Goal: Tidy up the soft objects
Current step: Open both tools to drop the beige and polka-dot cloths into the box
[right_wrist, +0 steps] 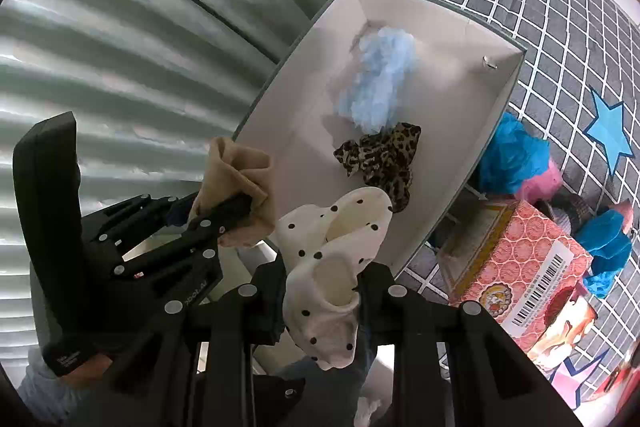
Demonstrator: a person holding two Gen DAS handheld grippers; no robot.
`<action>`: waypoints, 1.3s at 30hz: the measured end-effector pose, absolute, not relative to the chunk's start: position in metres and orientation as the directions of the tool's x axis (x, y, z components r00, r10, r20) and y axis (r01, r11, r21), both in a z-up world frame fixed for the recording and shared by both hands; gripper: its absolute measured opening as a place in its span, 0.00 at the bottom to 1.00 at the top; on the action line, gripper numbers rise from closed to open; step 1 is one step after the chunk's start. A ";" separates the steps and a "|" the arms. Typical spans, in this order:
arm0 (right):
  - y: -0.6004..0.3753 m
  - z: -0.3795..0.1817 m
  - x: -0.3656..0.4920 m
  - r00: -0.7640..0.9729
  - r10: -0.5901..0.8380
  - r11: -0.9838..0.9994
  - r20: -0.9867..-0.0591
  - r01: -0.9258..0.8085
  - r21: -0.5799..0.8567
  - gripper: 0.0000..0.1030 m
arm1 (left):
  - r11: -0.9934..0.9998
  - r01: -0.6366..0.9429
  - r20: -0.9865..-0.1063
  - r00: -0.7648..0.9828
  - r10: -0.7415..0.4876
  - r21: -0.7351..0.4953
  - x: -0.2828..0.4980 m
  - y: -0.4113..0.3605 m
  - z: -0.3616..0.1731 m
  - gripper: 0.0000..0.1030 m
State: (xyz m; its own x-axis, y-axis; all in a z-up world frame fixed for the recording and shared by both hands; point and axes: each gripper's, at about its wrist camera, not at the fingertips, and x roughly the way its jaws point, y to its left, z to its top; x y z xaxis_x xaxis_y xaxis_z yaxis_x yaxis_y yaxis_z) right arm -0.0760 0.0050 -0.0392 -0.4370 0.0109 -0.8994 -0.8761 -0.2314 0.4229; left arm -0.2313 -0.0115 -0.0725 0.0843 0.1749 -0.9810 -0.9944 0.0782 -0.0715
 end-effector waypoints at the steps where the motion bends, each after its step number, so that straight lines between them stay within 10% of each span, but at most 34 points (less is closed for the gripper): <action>1: 0.005 -0.040 -0.076 -0.437 0.009 -0.232 -0.899 -0.876 0.423 0.28 | 0.079 -0.994 -0.981 0.084 0.175 -0.071 -0.231 -0.011 -0.073 0.22; 17: 0.005 -0.045 -0.082 -0.429 -0.005 -0.240 -0.903 -0.876 0.418 0.28 | 0.076 -0.995 -0.984 0.079 0.162 -0.067 -0.231 -0.012 -0.078 0.23; 21: 0.006 -0.046 -0.085 -0.426 0.001 -0.240 -0.905 -0.878 0.413 0.29 | 0.069 -0.995 -0.981 0.079 0.177 -0.068 -0.230 -0.012 -0.076 0.38; 27: 0.007 -0.040 -0.080 -0.412 0.039 -0.237 -0.911 -0.889 0.392 0.52 | 0.031 -0.999 -0.977 0.045 0.207 -0.039 -0.237 -0.009 -0.072 0.79; 32: 0.008 -0.036 -0.074 -0.384 0.067 -0.217 -0.921 -0.906 0.362 0.83 | -0.003 -0.999 -0.977 0.036 0.212 -0.037 -0.244 -0.007 -0.072 0.89; 39: 0.011 -0.021 -0.064 -0.316 0.149 -0.210 -0.937 -0.936 0.282 1.00 | -0.040 -0.984 -0.966 0.161 0.204 -0.172 -0.243 -0.003 -0.065 0.91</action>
